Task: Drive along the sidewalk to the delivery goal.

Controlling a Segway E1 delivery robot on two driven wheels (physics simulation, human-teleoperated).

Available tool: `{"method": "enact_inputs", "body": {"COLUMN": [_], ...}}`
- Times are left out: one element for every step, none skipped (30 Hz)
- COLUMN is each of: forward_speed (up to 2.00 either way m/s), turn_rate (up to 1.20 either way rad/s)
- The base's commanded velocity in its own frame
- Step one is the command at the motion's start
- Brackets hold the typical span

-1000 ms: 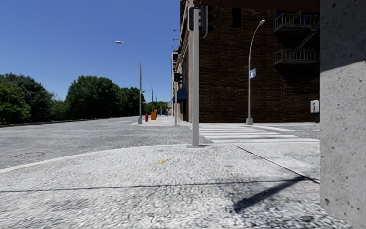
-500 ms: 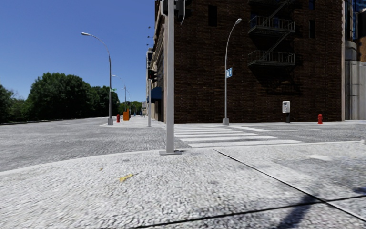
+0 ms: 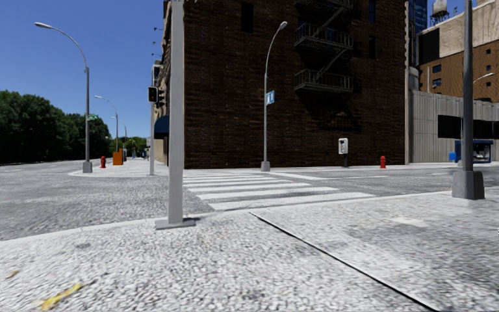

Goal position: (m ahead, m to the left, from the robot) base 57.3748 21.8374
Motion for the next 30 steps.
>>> {"method": "enact_inputs", "body": {"forward_speed": [1.48, 1.48, 1.49, 1.54, 1.59, 1.59, 1.63, 1.66, 1.68, 1.72, 1.77, 1.87, 1.89, 1.89, 1.89, 1.89, 1.89, 1.89, 1.90, 1.93, 2.00, 2.00, 2.00, 2.00, 2.00, 2.00, 2.00, 2.00, 2.00, 2.00], "turn_rate": [-0.48, -0.48, -0.46, -0.41, -0.36, -0.36, -0.30, -0.23, -0.13, -0.05, 0.00, 0.00, 0.00, 0.00, 0.00, 0.00, 0.00, 0.00, 0.00, 0.00, 0.00, 0.00, 0.00, 0.00, 0.00, 0.00, 0.00, 0.00, 0.00, 0.00]}}
